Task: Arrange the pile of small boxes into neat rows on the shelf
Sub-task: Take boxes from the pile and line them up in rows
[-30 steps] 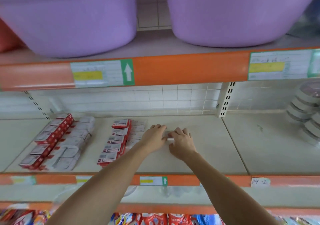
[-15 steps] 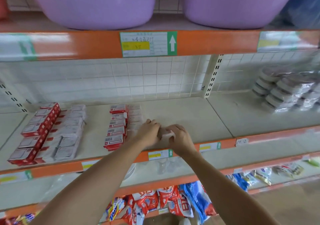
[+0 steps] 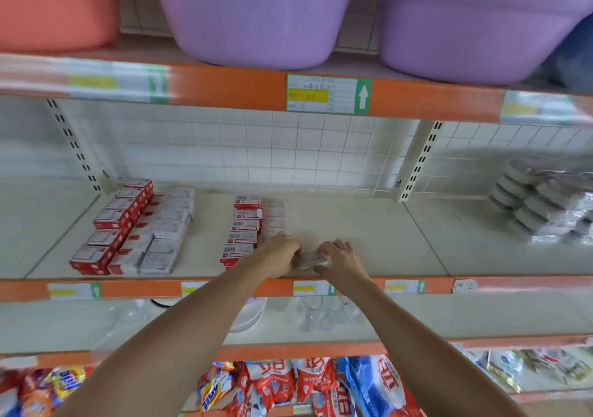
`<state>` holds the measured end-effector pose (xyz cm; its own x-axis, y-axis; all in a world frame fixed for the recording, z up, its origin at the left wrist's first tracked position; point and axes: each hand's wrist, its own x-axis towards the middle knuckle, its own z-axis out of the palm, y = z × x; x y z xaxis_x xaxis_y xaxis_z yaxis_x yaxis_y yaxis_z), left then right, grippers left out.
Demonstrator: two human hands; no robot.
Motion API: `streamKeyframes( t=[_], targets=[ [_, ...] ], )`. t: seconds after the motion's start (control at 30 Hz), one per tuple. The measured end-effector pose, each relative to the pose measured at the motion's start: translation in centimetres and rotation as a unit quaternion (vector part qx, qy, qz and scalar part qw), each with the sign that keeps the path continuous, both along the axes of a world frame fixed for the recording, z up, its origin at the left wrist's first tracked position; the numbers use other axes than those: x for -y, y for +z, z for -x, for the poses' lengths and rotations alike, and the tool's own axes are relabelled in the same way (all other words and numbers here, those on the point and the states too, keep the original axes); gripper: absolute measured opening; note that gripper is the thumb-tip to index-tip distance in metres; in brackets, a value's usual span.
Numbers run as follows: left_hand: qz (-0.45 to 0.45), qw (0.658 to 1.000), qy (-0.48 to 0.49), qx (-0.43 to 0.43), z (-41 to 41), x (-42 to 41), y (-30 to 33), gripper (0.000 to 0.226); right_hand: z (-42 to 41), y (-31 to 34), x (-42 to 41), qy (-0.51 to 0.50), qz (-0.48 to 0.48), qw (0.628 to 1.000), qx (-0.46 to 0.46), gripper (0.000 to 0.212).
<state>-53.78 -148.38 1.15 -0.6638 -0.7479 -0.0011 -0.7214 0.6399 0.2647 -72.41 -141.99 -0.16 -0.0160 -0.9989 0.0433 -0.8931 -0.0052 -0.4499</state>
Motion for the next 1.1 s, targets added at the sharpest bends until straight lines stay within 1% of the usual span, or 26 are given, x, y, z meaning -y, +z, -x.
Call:
streamKeyframes(
  t=[0.1,0.2,0.3,0.37,0.43,0.47,0.53,0.6,0.67,0.73,0.8,0.87,0.9,1.0,1.1],
  targets=[
    [-0.002,1.0,-0.007,-0.004,-1.5,-0.4,0.5,0.013,-0.8,-0.1,0.9,0.017,-0.008,1.0,0.018,0.034],
    [-0.012,1.0,-0.009,-0.011,-3.2,-0.4,0.8,0.012,-1.3,0.2,1.8,0.032,-0.02,0.998,0.046,0.046],
    [-0.016,0.999,0.024,-0.044,-4.3,-0.5,1.0,0.012,-2.0,0.6,2.2,0.069,-0.028,0.996,0.041,0.051],
    [-0.01,0.997,0.033,-0.066,-4.6,-0.6,1.3,0.013,-2.5,0.5,2.5,0.053,-0.035,0.996,0.055,0.05],
    [-0.015,0.996,0.026,-0.081,-4.6,-0.6,1.7,0.015,-3.2,0.5,2.5,0.002,-0.029,0.997,0.075,0.041],
    [-0.013,0.996,0.019,-0.085,-4.5,-0.6,2.0,0.016,-3.6,0.6,2.4,-0.02,-0.033,0.996,0.076,0.042],
    [0.0,0.996,0.016,-0.093,-4.4,-0.5,2.4,0.018,-4.3,0.6,2.5,-0.03,-0.052,0.997,0.055,0.051],
    [0.024,0.995,0.027,-0.094,-4.6,-0.3,2.8,0.017,-4.7,1.0,2.4,-0.02,-0.066,0.996,0.055,0.053],
    [0.052,0.993,0.046,-0.091,-5.1,0.2,2.8,0.015,-4.7,1.2,2.4,0.019,-0.07,0.996,0.052,0.055],
    [0.059,0.992,0.064,-0.09,-5.8,0.8,2.6,0.014,-4.2,1.0,2.5,0.058,-0.06,0.995,0.055,0.057],
    [0.062,0.992,0.078,-0.083,-6.4,1.2,2.4,0.015,-3.8,0.6,2.4,0.077,-0.039,0.995,0.053,0.05],
    [0.07,0.99,0.09,-0.078,-6.7,1.5,2.2,0.015,-3.8,0.5,2.3,0.105,-0.016,0.994,0.01,0.039],
    [0.073,0.989,0.096,-0.08,-6.8,1.6,2.2,0.015,-3.8,0.4,2.4,0.115,-0.003,0.993,0.0,0.037],
    [0.083,0.987,0.115,-0.08,-7.1,2.0,2.0,0.019,-3.9,0.1,3.2,0.115,0.019,0.993,0.022,0.035],
    [0.083,0.986,0.126,-0.072,-7.7,2.5,1.8,0.022,-4.7,0.5,3.5,0.143,0.031,0.989,-0.015,0.029]
  ],
)
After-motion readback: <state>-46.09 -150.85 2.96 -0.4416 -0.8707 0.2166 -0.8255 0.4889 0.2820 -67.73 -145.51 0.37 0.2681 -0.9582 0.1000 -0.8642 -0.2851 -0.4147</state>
